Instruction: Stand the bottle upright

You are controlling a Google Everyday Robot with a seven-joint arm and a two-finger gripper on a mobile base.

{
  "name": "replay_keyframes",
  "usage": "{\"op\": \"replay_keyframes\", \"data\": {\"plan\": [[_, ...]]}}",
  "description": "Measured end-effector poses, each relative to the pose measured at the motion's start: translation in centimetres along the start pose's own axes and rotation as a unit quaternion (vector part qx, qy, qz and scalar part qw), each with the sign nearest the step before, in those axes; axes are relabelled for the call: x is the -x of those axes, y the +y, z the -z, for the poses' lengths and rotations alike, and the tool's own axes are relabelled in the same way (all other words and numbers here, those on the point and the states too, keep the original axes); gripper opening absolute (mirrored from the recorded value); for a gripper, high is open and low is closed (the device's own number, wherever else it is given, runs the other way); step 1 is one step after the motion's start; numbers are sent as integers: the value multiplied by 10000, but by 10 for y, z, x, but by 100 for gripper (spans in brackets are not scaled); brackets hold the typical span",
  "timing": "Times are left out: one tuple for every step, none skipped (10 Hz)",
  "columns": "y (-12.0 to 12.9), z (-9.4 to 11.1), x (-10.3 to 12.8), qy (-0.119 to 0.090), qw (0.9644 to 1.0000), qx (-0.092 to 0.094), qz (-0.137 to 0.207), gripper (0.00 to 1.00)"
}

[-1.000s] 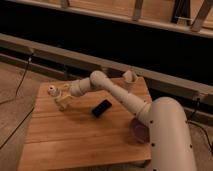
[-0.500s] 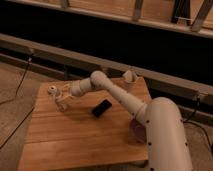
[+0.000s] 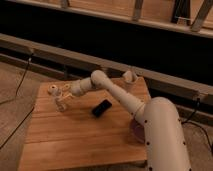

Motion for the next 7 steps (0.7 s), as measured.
{"op": "replay_keyframes", "data": {"plan": [[0,0,0,3,10000,7,0,67],[0,0,-1,2,10000,7,-5,76],[-1,-1,-1,7,10000,9,1,80],[0,-1,-1,9,10000,19,3,80],[-1,-1,-1,2,10000,15,3,80],[-1,-1,0,-3,10000,16,3,80],[-1,-1,0,-13,10000,17,7,80]]}}
